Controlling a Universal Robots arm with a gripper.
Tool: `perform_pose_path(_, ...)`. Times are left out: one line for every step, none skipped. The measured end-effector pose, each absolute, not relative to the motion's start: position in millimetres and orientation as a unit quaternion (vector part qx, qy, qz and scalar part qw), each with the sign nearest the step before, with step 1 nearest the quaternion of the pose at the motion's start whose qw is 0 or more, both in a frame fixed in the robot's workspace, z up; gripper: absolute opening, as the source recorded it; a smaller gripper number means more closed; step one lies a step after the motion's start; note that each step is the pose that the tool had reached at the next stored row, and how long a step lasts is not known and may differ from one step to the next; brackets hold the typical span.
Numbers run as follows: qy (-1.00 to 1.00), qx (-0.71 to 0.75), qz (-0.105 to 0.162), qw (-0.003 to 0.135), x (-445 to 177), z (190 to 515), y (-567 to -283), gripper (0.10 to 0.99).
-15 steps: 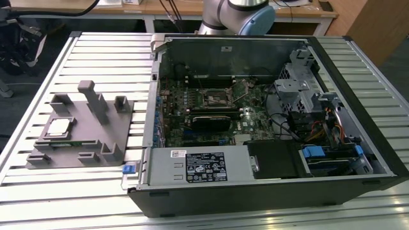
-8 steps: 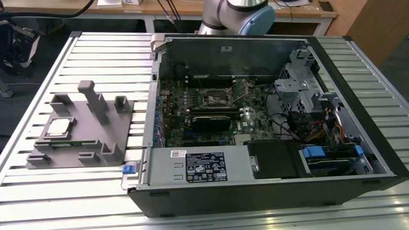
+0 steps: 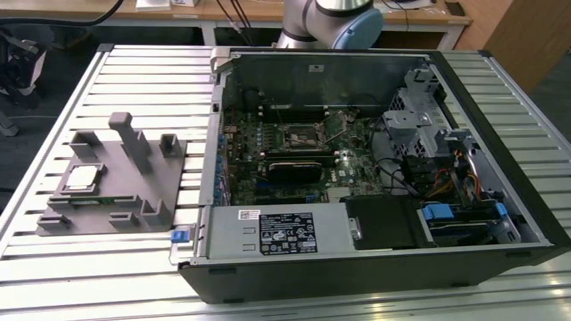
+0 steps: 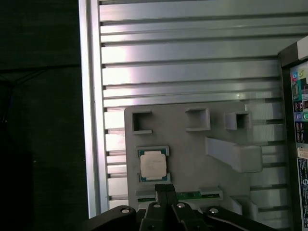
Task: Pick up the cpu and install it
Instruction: 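Pick up the cpu and move it towards the insertion slot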
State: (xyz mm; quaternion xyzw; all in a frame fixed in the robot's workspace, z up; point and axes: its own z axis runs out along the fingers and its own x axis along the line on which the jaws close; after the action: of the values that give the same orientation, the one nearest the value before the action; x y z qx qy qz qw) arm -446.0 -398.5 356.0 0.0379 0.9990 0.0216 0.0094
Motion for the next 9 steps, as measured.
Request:
perform_pose_path(0.999, 0.038, 0.022, 0.009, -447.1, 355.7, -398.4, 0.106)
perform_pose_path(0.999, 0.038, 0.022, 0.009, -448.1, 355.4, -398.4, 0.106)
perform_pose_path(0.999, 0.038, 0.022, 0.009, -448.9, 355.0, -398.5, 0.106)
perform_pose_path(0.999, 0.038, 0.022, 0.009, -449.0, 354.4, -398.5, 0.106)
perform_pose_path(0.999, 0.038, 0.022, 0.009, -449.1, 354.2, -398.5, 0.106)
perform_pose_path(0.999, 0.038, 0.022, 0.009, -449.1, 353.9, -398.5, 0.106)
perform_pose_path(0.999, 0.038, 0.022, 0.009, -449.1, 353.6, -398.4, 0.106)
perform_pose_path(0.999, 0.038, 0.022, 0.008, -449.2, 353.2, -398.4, 0.106)
perform_pose_path(0.999, 0.038, 0.022, 0.008, -449.2, 352.9, -398.4, 0.106)
